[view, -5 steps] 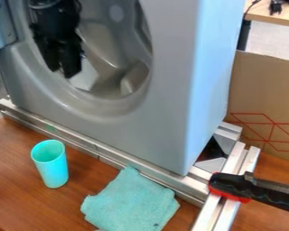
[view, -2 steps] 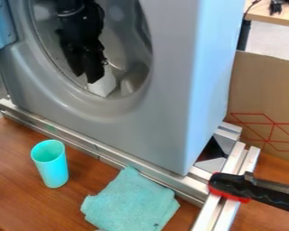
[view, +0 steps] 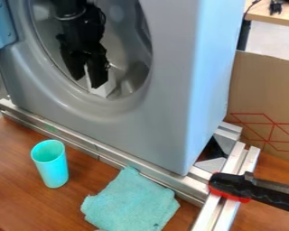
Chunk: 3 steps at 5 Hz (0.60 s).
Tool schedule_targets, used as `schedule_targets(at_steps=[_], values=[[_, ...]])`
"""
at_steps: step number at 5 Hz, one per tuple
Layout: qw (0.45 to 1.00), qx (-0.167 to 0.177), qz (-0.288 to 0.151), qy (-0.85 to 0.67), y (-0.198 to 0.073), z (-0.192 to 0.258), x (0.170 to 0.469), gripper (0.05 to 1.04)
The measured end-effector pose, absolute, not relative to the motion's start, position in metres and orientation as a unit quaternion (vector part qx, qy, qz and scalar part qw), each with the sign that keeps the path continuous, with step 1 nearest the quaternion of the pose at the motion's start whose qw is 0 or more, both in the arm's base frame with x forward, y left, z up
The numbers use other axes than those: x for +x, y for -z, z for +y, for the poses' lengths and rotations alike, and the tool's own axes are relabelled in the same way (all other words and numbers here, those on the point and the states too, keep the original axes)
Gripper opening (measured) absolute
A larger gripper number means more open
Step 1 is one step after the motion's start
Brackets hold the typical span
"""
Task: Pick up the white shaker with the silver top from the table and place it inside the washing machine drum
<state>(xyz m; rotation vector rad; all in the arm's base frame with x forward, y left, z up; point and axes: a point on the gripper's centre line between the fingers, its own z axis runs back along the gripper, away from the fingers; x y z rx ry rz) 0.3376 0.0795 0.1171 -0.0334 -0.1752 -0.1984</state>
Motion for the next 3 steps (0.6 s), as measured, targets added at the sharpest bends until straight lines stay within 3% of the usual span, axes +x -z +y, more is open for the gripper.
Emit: schedule_targets(at_steps=[1,2,3], values=[[0.990,-0.017,-0.106,0.093,-0.129,0.073,0.317,1.014],[0.990,-0.015,-0.123,0.067,-0.141,0.084,0.298,1.009],[0.993,0.013,-0.089,0.069,-0.146,0.089,0.258,1.008]])
